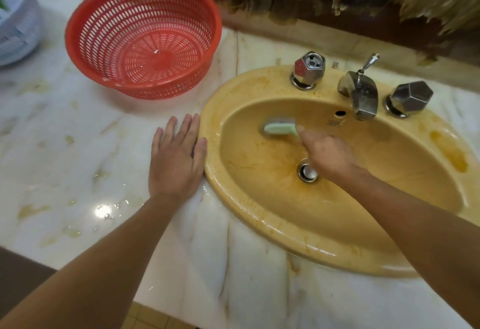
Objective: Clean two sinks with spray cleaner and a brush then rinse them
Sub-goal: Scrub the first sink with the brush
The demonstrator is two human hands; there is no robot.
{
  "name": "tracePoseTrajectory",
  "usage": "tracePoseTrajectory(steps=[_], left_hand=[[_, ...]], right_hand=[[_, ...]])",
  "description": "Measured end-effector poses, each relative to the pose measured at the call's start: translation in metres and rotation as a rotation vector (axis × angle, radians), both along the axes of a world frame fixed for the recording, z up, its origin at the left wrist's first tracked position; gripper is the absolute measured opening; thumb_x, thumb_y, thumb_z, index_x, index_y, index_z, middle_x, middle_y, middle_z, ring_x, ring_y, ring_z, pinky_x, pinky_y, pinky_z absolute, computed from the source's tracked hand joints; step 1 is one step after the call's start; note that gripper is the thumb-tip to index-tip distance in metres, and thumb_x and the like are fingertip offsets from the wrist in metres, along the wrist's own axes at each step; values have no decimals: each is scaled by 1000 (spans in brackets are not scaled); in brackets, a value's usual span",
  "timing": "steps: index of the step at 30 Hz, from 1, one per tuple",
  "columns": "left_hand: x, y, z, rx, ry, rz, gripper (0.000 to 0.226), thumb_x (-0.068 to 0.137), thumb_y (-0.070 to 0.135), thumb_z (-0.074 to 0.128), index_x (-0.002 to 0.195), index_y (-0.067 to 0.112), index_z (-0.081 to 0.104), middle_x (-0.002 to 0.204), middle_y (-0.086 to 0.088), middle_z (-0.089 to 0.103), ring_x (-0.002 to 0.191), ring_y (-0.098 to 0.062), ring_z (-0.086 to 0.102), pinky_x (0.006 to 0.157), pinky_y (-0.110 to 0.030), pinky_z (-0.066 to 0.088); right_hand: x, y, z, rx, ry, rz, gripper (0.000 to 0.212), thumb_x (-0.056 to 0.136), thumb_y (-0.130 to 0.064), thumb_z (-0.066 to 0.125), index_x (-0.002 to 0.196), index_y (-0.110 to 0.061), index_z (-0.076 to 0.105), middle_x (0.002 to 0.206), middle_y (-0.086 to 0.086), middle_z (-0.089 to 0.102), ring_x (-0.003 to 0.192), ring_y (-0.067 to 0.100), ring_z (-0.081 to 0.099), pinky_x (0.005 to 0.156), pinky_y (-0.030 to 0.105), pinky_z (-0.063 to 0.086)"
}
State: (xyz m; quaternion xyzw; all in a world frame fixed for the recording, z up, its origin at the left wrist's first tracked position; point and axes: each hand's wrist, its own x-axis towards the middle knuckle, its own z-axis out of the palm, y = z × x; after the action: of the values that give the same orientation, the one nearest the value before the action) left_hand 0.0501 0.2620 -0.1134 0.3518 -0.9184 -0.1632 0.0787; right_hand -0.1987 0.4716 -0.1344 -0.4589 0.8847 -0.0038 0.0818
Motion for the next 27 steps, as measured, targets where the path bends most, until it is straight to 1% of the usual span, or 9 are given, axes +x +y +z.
tracePoseTrajectory(steps=[2, 6, 9, 13, 16, 18, 20, 24, 27], left_hand=[[-1, 0, 0, -2, 1, -1, 60, 106, 48, 13, 161, 28, 23, 165, 6, 27, 156, -16, 11, 127, -43, 4], [0, 0, 0, 5, 10, -4, 59, 106, 48, 14, 161, 28, 23, 165, 5, 28, 156, -16, 11, 127, -43, 4], [-1, 1, 0, 2, 4, -4, 59, 106, 49, 14, 161, 28, 22, 165, 6, 28, 156, -16, 11, 127, -43, 5], [0, 1, 0, 8, 6, -9, 61, 106, 51, 13, 161, 27, 20, 165, 6, 28, 156, -16, 11, 127, -43, 4], [0, -1, 0, 12, 4, -13, 61, 106, 52, 13, 161, 28, 19, 165, 5, 27, 156, -16, 10, 127, -43, 4], [0, -1, 0, 4, 5, -18, 61, 106, 52, 13, 161, 29, 18, 165, 5, 27, 156, -16, 10, 127, -43, 4], [0, -1, 0, 5, 4, -19, 61, 105, 53, 13, 161, 30, 18, 165, 5, 27, 156, -16, 10, 127, -43, 3], [0, -1, 0, 1, 1, -19, 61, 105, 53, 13, 161, 31, 18, 165, 5, 27, 156, -17, 11, 127, -43, 4], [0, -1, -1, -1, -3, -23, 61, 105, 53, 14, 161, 31, 18, 165, 5, 27, 156, -17, 11, 127, -43, 4]], right_hand=[[-4, -1, 0, -172, 36, -71, 43, 105, -21, 40, 147, -23, 31, 95, -2, 54, 77, 23, 52, 53, 35, 45], [-1, 0, 1, 110, 22, 22, 52, 95, -7, 47, 141, -26, 32, 103, 4, 64, 78, 26, 56, 55, 35, 46], [-8, 6, 0, -83, 93, -43, 41, 103, -17, 43, 143, -19, 36, 95, 7, 62, 73, 27, 55, 50, 36, 42], [2, 1, -1, 148, 90, 25, 61, 96, -9, 47, 151, -23, 24, 97, 6, 62, 77, 27, 56, 54, 33, 37], [-2, 0, 5, -102, 67, -86, 43, 105, -22, 39, 147, -21, 29, 99, 6, 62, 73, 25, 55, 49, 34, 44], [-4, -1, 3, -73, 95, -70, 44, 105, -23, 40, 147, -22, 28, 105, 5, 63, 76, 26, 57, 50, 33, 42], [-1, 7, 0, 116, 83, 11, 53, 99, -15, 49, 148, -23, 28, 115, 5, 64, 80, 28, 58, 54, 32, 41], [-9, 13, 4, -108, 118, -85, 39, 106, -28, 39, 144, -22, 34, 99, 5, 64, 71, 27, 56, 49, 33, 44], [-7, 14, 5, 185, 62, -4, 47, 102, -19, 44, 146, -24, 29, 105, 5, 65, 76, 27, 58, 53, 32, 39]])
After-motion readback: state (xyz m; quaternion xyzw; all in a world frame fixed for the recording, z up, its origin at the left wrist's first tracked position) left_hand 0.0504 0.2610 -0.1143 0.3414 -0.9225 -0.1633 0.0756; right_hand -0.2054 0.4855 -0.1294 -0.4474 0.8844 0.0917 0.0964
